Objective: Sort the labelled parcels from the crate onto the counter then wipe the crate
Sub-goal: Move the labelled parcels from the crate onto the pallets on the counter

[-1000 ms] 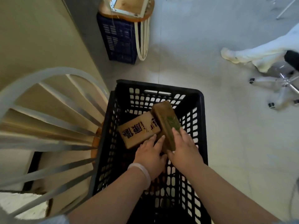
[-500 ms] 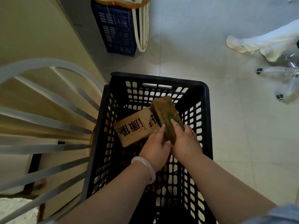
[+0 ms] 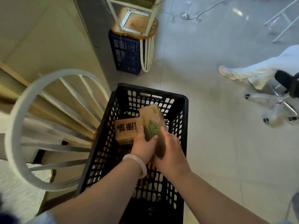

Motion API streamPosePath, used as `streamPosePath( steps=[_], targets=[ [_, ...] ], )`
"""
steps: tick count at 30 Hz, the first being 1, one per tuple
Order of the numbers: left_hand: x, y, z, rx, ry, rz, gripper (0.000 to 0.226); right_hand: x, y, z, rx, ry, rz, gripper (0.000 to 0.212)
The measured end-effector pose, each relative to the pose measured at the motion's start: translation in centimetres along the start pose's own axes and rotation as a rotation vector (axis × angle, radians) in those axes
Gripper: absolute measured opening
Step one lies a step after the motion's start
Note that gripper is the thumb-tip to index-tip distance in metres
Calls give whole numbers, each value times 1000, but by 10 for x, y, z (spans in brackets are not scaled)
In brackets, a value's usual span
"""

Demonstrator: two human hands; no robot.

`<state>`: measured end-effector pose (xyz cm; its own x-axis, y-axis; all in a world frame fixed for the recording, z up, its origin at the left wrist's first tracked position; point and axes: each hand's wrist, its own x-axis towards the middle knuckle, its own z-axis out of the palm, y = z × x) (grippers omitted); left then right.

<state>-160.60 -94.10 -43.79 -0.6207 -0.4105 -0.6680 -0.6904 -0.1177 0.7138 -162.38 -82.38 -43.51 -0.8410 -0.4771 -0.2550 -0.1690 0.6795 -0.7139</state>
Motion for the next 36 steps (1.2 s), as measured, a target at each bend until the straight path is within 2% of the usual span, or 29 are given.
streamPosePath(
  steps=[3, 7, 10, 13, 16, 18, 21, 23, 26, 30, 34, 36],
  targets=[
    [-27, 2, -11, -49, 62, 13, 94, -29, -15, -11, 101, -48, -130, 77],
    [-66, 2, -23, -39, 162, 84, 109, -55, -27, -27, 91, -124, -224, 67],
    [-92, 4, -29, -99, 210, 136, 101, -62, -28, -43, 26, -160, -320, 61],
    [-117, 7, -38, -241, 208, 138, 94, -63, -32, -63, -33, -56, -351, 58],
    [-138, 7, -50, -427, 172, 132, 99, -57, -37, -82, -94, 88, -241, 68],
    [-155, 8, -55, -530, 140, 167, 91, -55, -45, -95, 53, 18, -57, 77],
    [-175, 8, -59, -621, 86, 224, 69, -60, -58, -106, 316, -146, 101, 75],
    [-185, 8, -61, -570, 83, 242, 72, -67, -65, -109, 316, -173, 95, 69],
    [-198, 11, -67, -386, 150, 270, 93, -75, -73, -110, 279, -172, 54, 68],
    [-207, 10, -79, -362, 191, 264, 101, -80, -84, -111, 270, -185, 27, 70],
    [-213, 2, -102, -333, 117, 267, 114, -77, -90, -115, 382, -225, 53, 74],
    [-217, -3, -111, -322, 61, 275, 111, -75, -92, -113, 495, -300, 108, 83]
  ],
)
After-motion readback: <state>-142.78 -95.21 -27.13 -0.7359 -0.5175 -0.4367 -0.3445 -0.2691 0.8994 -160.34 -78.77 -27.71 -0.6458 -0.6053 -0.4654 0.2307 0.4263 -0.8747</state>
